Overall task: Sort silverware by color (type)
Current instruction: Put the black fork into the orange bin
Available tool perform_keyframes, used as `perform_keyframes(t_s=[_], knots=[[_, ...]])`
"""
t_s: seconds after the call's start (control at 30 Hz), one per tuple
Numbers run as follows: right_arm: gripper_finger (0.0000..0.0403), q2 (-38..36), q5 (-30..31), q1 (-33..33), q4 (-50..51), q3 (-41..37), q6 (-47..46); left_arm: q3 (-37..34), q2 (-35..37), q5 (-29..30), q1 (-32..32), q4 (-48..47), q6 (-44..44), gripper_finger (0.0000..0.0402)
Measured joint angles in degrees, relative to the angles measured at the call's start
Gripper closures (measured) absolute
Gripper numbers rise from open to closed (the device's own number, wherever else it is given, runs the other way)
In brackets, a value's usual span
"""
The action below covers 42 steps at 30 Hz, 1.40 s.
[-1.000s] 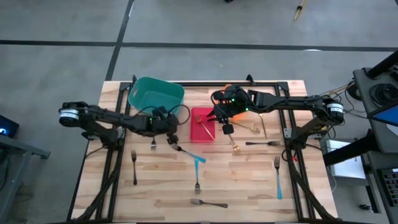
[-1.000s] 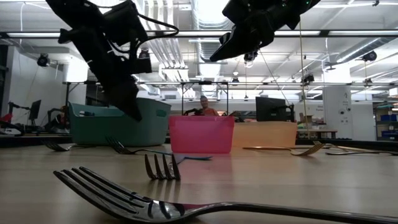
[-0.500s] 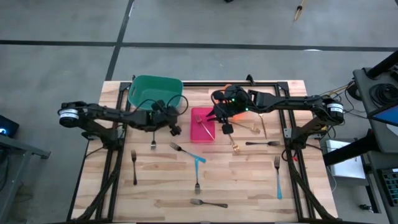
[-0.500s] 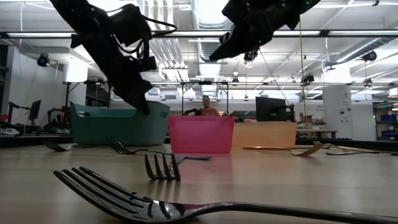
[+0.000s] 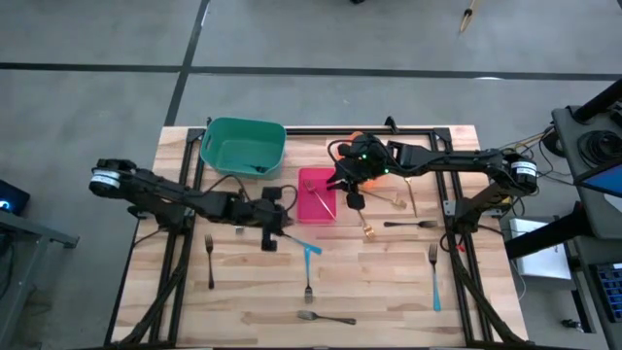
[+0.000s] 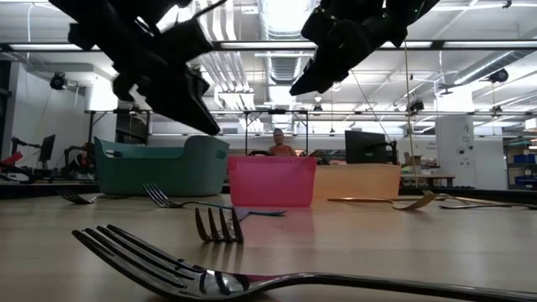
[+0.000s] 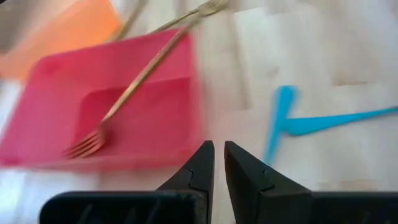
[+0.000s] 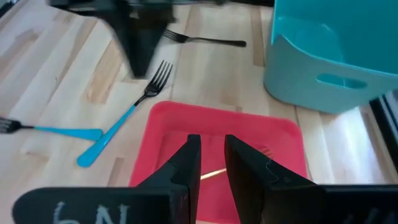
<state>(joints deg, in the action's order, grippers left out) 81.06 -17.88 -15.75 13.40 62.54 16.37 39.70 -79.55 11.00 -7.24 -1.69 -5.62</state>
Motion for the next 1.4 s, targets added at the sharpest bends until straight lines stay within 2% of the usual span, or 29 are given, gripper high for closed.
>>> perform_keyframes(t_s=[0.33, 0.6, 0.83, 1.2, 1.4], knots=[[0.0339, 0.0, -0.06, 0.09, -0.01, 0.0, -4.94, -0.07, 3.2, -0.06, -1.25, -0.57, -4.45, 0.0381], [0.0339, 0.0, -0.08, 0.11, 0.02, -0.09, -7.53, -1.94, 8.49, -3.82, -1.25, -2.89, -6.35, 0.0381], [0.0339, 0.0, -0.08, 0.11, -0.73, -0.09, -8.99, -9.35, 17.96, -3.62, -1.12, -0.77, -5.96, 0.0381], [0.0339, 0.0, -0.06, 0.11, -5.65, -0.09, -10.56, -15.18, 35.39, -3.47, -1.12, -0.85, -8.82, 0.0381], [0.0339, 0.0, -0.06, 0.11, -5.57, -0.09, -14.33, -18.09, 42.11, -3.47, -1.12, -1.0, -8.75, 0.0381]])
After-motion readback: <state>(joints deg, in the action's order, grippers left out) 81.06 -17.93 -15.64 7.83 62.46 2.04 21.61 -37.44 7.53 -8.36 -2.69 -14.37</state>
